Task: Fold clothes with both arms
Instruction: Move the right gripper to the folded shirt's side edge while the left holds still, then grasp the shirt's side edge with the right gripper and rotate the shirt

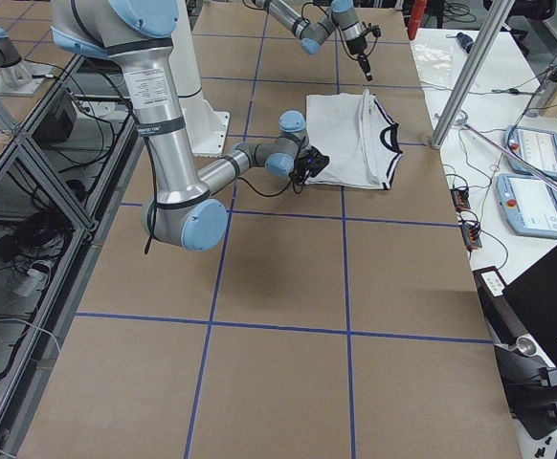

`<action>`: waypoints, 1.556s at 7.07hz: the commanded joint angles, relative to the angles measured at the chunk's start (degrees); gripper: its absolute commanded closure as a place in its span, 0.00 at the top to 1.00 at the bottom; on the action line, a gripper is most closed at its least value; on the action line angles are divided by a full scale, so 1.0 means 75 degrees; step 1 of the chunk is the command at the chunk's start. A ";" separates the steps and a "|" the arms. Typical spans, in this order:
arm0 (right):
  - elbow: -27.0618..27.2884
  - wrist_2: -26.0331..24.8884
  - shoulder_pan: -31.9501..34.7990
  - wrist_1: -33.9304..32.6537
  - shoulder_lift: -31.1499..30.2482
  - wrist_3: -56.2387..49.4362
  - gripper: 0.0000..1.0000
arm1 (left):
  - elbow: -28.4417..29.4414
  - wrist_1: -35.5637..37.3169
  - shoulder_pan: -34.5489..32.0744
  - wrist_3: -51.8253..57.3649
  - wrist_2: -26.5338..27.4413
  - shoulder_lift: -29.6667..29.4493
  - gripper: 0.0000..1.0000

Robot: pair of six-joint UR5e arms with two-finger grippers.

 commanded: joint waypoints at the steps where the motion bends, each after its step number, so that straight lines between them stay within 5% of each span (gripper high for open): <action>1: 0.0051 0.0060 0.0020 0.0001 -0.0007 -0.0013 0.00 | -0.0086 0.0012 0.0000 0.0000 0.0000 0.0000 0.39; 4: 0.0482 0.0095 0.0043 -0.0034 -0.0111 -0.0001 0.00 | -0.0087 0.0024 0.0000 0.0000 0.0000 0.0000 0.40; 7: 0.2421 0.0188 -0.0130 -0.0755 -0.1395 -0.0001 0.00 | -0.0389 0.0036 0.0000 -0.0012 -0.0023 0.0046 0.40; 8: 0.3277 0.0177 -0.0585 -0.1213 -0.1854 0.0057 0.00 | -0.0983 0.0036 0.0035 0.0000 -0.0116 0.0465 0.55; 10: 0.4662 0.0247 -0.1847 -0.2606 -0.2488 0.0221 0.00 | -0.2191 0.0152 0.0082 -0.1010 -0.1435 0.0912 0.77; 11: 0.5167 0.0375 -0.2458 -0.2717 -0.2781 0.0558 0.00 | -0.2591 0.0106 0.0186 -0.1507 -0.1813 0.1204 0.80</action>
